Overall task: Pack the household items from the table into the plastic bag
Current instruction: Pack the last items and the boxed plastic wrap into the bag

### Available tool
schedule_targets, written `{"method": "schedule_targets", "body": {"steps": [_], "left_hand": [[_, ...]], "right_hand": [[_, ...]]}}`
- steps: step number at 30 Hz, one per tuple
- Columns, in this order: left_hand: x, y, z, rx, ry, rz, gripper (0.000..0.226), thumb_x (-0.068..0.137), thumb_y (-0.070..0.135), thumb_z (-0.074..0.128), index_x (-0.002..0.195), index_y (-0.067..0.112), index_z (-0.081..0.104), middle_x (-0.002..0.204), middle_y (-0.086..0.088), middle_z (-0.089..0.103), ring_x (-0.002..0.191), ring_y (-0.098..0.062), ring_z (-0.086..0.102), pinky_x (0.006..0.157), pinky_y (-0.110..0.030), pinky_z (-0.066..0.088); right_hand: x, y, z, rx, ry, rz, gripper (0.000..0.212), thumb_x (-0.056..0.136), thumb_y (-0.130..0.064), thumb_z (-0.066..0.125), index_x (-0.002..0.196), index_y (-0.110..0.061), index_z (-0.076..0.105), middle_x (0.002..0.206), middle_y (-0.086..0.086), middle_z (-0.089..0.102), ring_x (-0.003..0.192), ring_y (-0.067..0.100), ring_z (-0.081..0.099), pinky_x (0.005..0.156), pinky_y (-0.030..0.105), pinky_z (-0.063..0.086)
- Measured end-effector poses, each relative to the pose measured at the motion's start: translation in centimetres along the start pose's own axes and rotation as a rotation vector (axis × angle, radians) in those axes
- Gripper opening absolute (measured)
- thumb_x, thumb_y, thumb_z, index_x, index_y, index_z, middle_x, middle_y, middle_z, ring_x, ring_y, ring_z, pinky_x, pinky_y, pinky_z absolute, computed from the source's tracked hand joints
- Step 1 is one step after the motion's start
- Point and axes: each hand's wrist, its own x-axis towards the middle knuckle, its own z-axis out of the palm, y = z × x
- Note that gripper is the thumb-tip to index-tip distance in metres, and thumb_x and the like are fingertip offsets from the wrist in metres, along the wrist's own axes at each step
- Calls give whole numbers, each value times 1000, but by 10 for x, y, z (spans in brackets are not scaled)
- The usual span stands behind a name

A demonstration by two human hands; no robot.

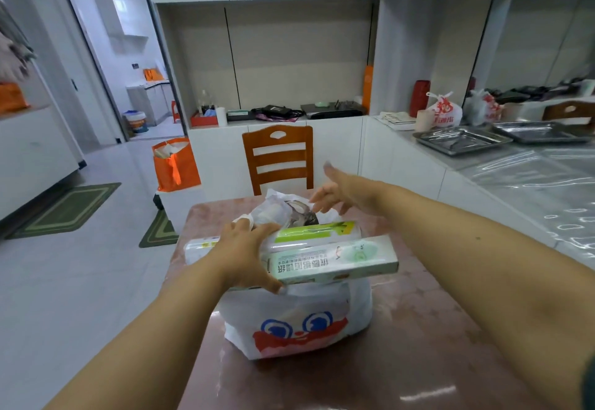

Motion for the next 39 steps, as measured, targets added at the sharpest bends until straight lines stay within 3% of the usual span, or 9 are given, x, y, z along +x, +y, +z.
{"method": "schedule_targets", "body": {"steps": [4, 8, 12, 15, 19, 25, 31, 36, 39], "left_hand": [[2, -5, 2, -24, 35, -6, 115, 53, 64, 82, 148, 45, 20, 150, -1, 27, 140, -26, 14, 114, -51, 25], [3, -8, 4, -59, 55, -16, 112, 52, 64, 81, 146, 48, 23, 147, 1, 30, 138, -25, 17, 112, -50, 28], [6, -11, 3, -92, 66, -28, 108, 52, 64, 81, 144, 49, 26, 141, 1, 35, 134, -23, 23, 110, -48, 32], [6, -11, 2, -125, 85, -38, 101, 55, 60, 82, 142, 50, 30, 132, 4, 36, 130, -21, 26, 110, -45, 33], [7, -11, 1, -180, 153, -63, 94, 58, 55, 83, 140, 45, 38, 122, 5, 32, 127, -21, 30, 108, -44, 40], [7, -4, -9, -276, 204, -53, 83, 68, 41, 84, 141, 31, 46, 128, 0, 41, 105, -11, 39, 88, -26, 47], [7, -14, -14, -399, 168, -101, 76, 73, 35, 82, 141, 28, 49, 122, 3, 47, 82, -2, 54, 67, -16, 50], [6, 6, -10, -171, 200, -167, 90, 64, 47, 83, 142, 32, 41, 139, -6, 38, 124, -22, 41, 100, -35, 44], [7, 5, -11, -171, 152, -215, 93, 62, 46, 85, 142, 36, 38, 142, -6, 36, 123, -24, 44, 99, -39, 47]], "right_hand": [[28, -8, 12, -181, -181, 90, 83, 94, -64, 0, 130, -14, 56, 133, 8, 61, 124, 21, 50, 106, 45, 36], [30, -6, 14, -385, -20, 78, 52, 96, -63, 20, 123, -31, 51, 129, 3, 59, 117, 23, 54, 98, 40, 39], [23, 4, -3, -378, -98, 291, 82, 89, -74, 14, 147, -20, 35, 149, 6, 42, 139, 30, 37, 112, 48, 21], [17, 19, -29, -411, -20, 305, 100, 82, -80, 2, 92, -8, 71, 126, 4, 54, 130, 29, 44, 113, 51, 16], [0, 48, -64, -308, 81, 177, 99, 52, -99, -1, 45, -19, 57, 80, 1, 61, 109, 23, 53, 114, 57, 12], [-31, 46, -55, -166, 288, -55, 71, 73, -76, 5, 52, -17, 37, 57, 2, 43, 58, 17, 39, 72, 28, 34], [-34, 63, -49, -149, 309, -58, 72, 77, -78, 18, 43, -22, 48, 60, 4, 54, 66, 22, 53, 90, 40, 41], [-32, 45, -38, -29, 453, -221, 74, 78, -77, 28, 50, -11, 45, 51, 0, 52, 54, 17, 48, 69, 28, 40], [-28, 26, -36, -6, 516, -285, 65, 86, -63, 37, 53, -8, 42, 48, 1, 48, 46, 15, 41, 54, 24, 36]]}}
